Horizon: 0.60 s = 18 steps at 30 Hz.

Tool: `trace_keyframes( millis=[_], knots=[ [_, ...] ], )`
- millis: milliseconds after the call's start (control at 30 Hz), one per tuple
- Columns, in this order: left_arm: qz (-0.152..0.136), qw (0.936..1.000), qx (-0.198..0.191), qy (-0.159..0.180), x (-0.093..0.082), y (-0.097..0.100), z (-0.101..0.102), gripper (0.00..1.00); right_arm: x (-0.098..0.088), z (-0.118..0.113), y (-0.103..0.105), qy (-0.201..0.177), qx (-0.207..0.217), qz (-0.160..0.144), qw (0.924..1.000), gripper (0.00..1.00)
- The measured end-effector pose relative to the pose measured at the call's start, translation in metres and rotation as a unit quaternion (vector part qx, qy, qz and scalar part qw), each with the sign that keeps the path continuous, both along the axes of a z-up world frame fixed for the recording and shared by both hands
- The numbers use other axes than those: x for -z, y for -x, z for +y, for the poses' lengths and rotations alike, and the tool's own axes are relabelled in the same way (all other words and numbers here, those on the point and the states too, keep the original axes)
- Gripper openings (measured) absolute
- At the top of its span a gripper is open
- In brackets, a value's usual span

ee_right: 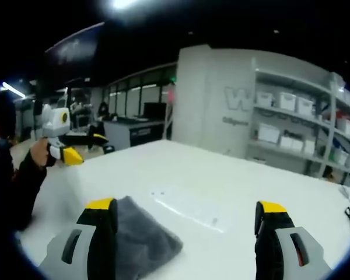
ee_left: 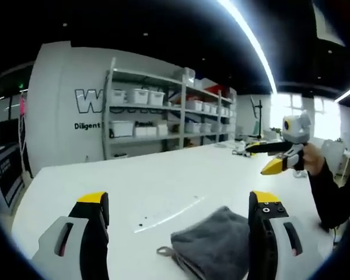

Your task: Open the folded towel by lifting each exposed corner and separating the folded layers until the towel lies flat within the target outline without major curled edges

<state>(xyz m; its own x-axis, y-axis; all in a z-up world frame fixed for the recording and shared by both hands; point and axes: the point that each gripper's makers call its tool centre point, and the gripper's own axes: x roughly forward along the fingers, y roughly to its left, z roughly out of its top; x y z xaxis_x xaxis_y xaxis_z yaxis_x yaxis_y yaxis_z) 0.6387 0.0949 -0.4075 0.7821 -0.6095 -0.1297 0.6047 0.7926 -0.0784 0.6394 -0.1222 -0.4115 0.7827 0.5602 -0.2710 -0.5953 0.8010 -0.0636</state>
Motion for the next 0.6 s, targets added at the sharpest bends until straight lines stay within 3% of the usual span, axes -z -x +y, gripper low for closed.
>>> trace_keyframes(
  millis=[100,200,600],
  knots=[
    [0.003,0.9998,-0.006,-0.018,0.007,-0.004,-0.001,0.98,-0.006,0.000,0.000,-0.012,0.000,-0.004,0.9999,1.00],
    [0.003,0.9998,-0.011,-0.016,0.007,-0.008,-0.001,0.98,-0.007,0.001,-0.002,-0.013,0.001,-0.006,0.9999,1.00],
    [0.008,0.9995,-0.001,-0.030,0.015,-0.018,-0.011,0.95,0.008,0.011,-0.019,-0.008,-0.006,0.010,0.9999,1.00]
  ],
)
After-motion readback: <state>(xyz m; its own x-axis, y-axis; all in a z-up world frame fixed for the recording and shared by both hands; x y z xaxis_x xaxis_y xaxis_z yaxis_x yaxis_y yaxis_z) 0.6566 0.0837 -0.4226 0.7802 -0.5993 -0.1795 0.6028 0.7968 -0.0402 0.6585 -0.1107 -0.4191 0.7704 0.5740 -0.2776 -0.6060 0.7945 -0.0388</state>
